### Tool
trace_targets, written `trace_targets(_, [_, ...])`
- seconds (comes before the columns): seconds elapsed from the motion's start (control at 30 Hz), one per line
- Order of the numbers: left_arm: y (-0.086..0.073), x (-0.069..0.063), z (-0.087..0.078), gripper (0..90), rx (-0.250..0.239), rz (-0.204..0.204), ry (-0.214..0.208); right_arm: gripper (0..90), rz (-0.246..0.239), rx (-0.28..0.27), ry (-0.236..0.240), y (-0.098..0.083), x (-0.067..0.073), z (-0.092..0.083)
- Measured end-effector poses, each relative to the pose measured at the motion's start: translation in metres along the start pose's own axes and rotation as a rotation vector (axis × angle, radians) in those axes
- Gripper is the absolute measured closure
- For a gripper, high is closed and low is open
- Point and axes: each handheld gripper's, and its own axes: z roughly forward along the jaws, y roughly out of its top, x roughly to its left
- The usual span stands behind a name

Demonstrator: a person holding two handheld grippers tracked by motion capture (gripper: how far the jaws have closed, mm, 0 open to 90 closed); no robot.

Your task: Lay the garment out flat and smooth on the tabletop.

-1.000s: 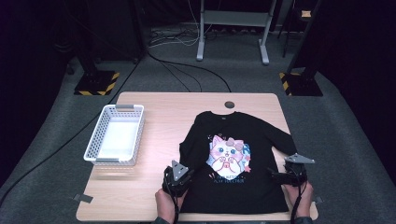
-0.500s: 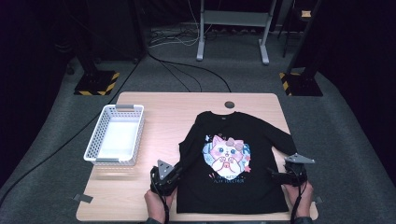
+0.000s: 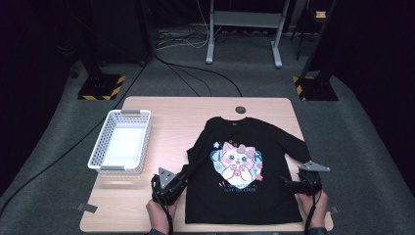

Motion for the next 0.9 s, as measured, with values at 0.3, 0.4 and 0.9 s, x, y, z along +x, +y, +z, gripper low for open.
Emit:
trace_targets(0.3, [-0.004, 0.016, -0.01, 79.0, -0.021, -0.033, 0.039, 10.5, 0.001, 0.0, -0.001, 0.0, 0.0, 0.0])
trace_targets(0.4, [-0.007, 0.021, -0.013, 79.1, -0.023, -0.046, 0.054, 10.5, 0.001, 0.0, -0.002, 0.0, 0.0, 0.0])
trace_targets(0.9, [-0.01, 0.07, -0.026, 78.8, -0.038, -0.156, 0.138, 11.0, 0.003, -0.002, -0.006, 0.0, 0.0, 0.0])
